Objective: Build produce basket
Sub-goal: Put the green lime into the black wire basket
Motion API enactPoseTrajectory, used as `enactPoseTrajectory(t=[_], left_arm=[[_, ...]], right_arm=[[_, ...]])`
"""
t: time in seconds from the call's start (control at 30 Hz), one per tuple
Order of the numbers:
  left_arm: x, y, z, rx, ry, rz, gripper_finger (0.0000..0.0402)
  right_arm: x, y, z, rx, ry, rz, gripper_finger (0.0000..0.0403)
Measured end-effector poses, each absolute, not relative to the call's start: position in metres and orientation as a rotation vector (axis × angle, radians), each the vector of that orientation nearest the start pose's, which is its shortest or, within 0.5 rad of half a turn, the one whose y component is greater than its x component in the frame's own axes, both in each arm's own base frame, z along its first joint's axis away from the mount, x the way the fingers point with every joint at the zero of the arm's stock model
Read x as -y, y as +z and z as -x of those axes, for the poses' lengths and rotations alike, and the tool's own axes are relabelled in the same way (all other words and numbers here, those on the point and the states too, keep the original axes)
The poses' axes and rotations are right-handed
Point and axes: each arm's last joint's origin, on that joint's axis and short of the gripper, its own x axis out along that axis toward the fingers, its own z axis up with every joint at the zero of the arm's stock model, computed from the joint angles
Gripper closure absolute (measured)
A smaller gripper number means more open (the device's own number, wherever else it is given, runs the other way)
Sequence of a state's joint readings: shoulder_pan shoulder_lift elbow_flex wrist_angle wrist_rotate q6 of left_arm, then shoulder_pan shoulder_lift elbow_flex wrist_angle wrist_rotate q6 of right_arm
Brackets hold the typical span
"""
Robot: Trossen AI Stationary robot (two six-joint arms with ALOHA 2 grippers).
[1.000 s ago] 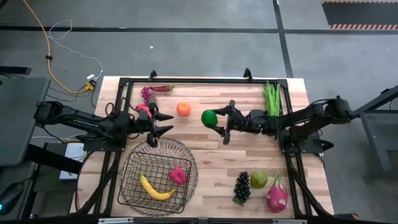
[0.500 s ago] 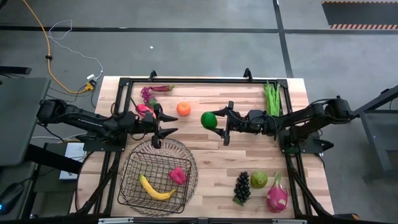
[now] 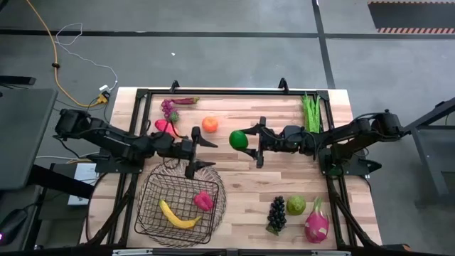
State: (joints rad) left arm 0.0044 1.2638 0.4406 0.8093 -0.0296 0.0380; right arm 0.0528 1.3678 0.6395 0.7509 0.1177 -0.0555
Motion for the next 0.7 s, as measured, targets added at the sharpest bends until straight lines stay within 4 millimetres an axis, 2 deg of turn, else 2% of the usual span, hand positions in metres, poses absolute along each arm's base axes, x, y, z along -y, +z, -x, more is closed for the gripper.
enactPoseTrajectory(t=[0.17, 0.4, 0.53, 0.7], left_arm=[[-0.003, 0.212, -0.251, -0.032, 0.057, -0.051, 0.0085], [-0.008, 0.213, -0.251, -0.026, 0.200, -0.085, 0.0084], [-0.008, 0.214, -0.251, -0.014, 0.246, -0.142, 0.0084], [-0.003, 0.216, -0.251, 0.003, 0.218, -0.189, 0.0084]], right_arm=[[-0.012, 0.246, -0.286, 0.022, -0.042, 0.051, 0.0130], [-0.015, 0.244, -0.290, 0.051, 0.030, 0.019, 0.0130], [-0.015, 0.240, -0.302, 0.067, 0.042, -0.032, 0.0130], [-0.014, 0.243, -0.321, 0.058, 0.029, -0.075, 0.0130]])
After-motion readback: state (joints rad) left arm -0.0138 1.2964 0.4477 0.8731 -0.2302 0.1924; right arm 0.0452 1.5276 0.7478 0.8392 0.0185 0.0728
